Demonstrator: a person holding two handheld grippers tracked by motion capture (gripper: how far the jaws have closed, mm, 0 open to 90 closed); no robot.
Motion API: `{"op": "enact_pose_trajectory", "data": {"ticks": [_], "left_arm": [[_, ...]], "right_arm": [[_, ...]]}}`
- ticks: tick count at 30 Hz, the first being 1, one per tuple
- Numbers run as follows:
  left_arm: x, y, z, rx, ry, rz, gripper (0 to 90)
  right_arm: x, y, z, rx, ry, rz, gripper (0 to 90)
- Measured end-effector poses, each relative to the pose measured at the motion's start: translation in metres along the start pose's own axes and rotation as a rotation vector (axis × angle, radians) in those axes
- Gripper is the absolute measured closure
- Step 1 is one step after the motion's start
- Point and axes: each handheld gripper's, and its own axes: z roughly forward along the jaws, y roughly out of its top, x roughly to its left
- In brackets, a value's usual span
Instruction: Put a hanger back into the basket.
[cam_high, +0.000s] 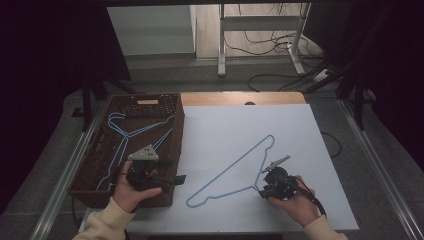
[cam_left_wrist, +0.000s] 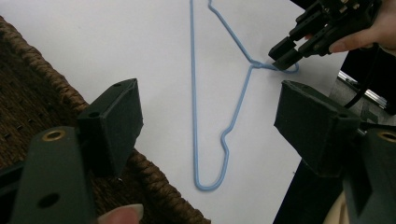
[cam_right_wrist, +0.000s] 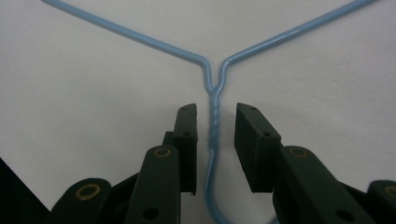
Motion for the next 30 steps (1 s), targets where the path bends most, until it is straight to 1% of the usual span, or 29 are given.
{"op": "enact_pose_trajectory", "data": {"ticks": [4, 5, 6, 7, 8, 9, 10, 12, 14, 16, 19, 20, 21, 23, 24, 27, 28, 30], "left_arm": [[0.001, -0.001, 0.000, 0.000, 0.001, -0.002, 23.0], [0.001, -0.001, -0.001, 0.000, 0.002, -0.003, 23.0], [0.001, -0.001, -0.001, 0.001, 0.003, -0.003, 23.0], [0.001, -0.001, -0.001, 0.001, 0.003, -0.003, 23.1], [0.001, -0.002, -0.001, -0.001, 0.002, -0.003, 23.1], [0.001, -0.001, -0.001, -0.001, 0.003, -0.004, 23.0], [0.001, -0.001, -0.001, -0.001, 0.003, -0.004, 23.0], [0.000, -0.001, -0.001, -0.001, 0.003, -0.003, 23.0], [0.000, -0.001, -0.001, 0.000, 0.003, -0.002, 23.0], [-0.001, -0.001, 0.000, 0.005, 0.003, 0.004, 23.0], [-0.004, -0.001, 0.002, 0.009, 0.000, 0.009, 23.0], [-0.005, 0.000, 0.003, 0.011, -0.001, 0.013, 23.1], [-0.008, 0.001, 0.006, 0.020, 0.001, 0.028, 23.2], [-0.012, 0.002, 0.010, 0.032, -0.002, 0.043, 23.2], [-0.015, 0.003, 0.013, 0.037, -0.005, 0.052, 23.2], [-0.023, 0.008, 0.024, 0.056, -0.017, 0.076, 23.3], [-0.023, 0.008, 0.024, 0.056, -0.017, 0.076, 23.4], [-0.030, 0.012, 0.034, 0.075, -0.030, 0.095, 23.4]], "right_arm": [[0.003, 0.002, 0.006, 0.033, -0.028, -0.007, 71.6], [0.003, 0.002, 0.006, 0.033, -0.028, -0.007, 71.6], [0.005, 0.003, 0.008, 0.052, -0.050, -0.012, 73.9], [0.005, 0.003, 0.008, 0.052, -0.050, -0.012, 73.9], [0.006, 0.004, 0.009, 0.059, -0.063, -0.014, 75.0], [0.008, 0.006, 0.009, 0.068, -0.077, -0.005, 77.4], [0.008, 0.006, 0.009, 0.068, -0.077, -0.005, 77.4], [0.010, 0.008, 0.010, 0.088, -0.092, -0.001, 85.0], [0.010, 0.009, 0.010, 0.095, -0.089, 0.000, 85.2], [0.010, 0.011, 0.010, 0.105, -0.090, 0.015, 85.6], [0.009, 0.011, 0.010, 0.106, -0.086, 0.022, 85.7], [0.008, 0.011, 0.010, 0.104, -0.077, 0.023, 85.7], [0.007, 0.011, 0.009, 0.104, -0.062, 0.030, 85.8], [0.005, 0.013, 0.007, 0.102, -0.039, 0.036, 85.8], [0.004, 0.014, 0.006, 0.097, -0.040, 0.030, 85.8], [0.004, 0.018, -0.002, 0.076, -0.024, 0.027, 85.8], [0.004, 0.019, -0.005, 0.070, -0.023, 0.024, 85.8], [0.005, 0.020, -0.006, 0.065, -0.023, 0.021, 85.8]]}}
